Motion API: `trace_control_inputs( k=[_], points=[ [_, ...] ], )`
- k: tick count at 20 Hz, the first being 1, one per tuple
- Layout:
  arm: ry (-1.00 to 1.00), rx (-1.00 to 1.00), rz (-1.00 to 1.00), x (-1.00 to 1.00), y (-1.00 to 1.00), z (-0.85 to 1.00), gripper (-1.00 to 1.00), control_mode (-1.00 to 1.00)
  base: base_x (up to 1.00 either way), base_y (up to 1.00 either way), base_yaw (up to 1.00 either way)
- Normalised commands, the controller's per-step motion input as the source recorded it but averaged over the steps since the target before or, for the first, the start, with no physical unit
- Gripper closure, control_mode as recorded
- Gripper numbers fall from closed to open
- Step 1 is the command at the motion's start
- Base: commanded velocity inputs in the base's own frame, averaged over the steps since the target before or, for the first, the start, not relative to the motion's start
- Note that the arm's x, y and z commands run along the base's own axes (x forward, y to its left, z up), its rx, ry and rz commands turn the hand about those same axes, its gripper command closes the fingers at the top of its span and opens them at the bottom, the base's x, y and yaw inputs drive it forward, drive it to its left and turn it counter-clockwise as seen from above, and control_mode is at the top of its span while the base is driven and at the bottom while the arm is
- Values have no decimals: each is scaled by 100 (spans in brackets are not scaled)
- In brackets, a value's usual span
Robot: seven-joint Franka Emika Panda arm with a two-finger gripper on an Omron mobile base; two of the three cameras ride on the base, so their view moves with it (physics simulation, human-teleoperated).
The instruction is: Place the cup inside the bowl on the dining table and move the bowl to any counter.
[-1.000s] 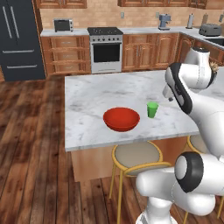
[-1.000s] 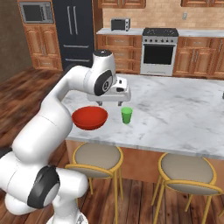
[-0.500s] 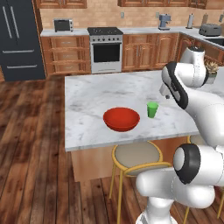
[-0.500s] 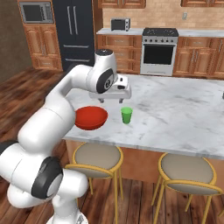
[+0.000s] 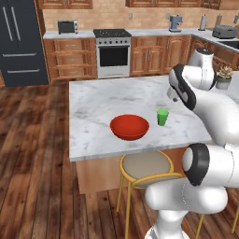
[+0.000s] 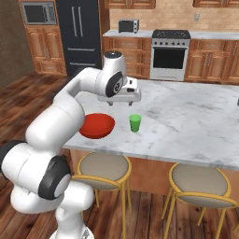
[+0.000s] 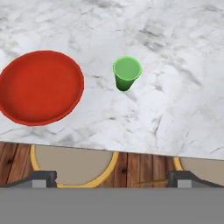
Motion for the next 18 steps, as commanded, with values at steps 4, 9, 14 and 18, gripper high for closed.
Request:
trace_control_inputs(
  k=[4,9,14,18],
  points=[
    [-3,0,0,27,0,0,-100,-100,0,0,0],
    [-3,0,0,27,0,0,-100,-100,0,0,0],
    [-2,0,0,19,-7,0,-100,-100,0,0,0],
    [0,0,0,13,-16,0,-100,-100,0,0,0]
  ],
)
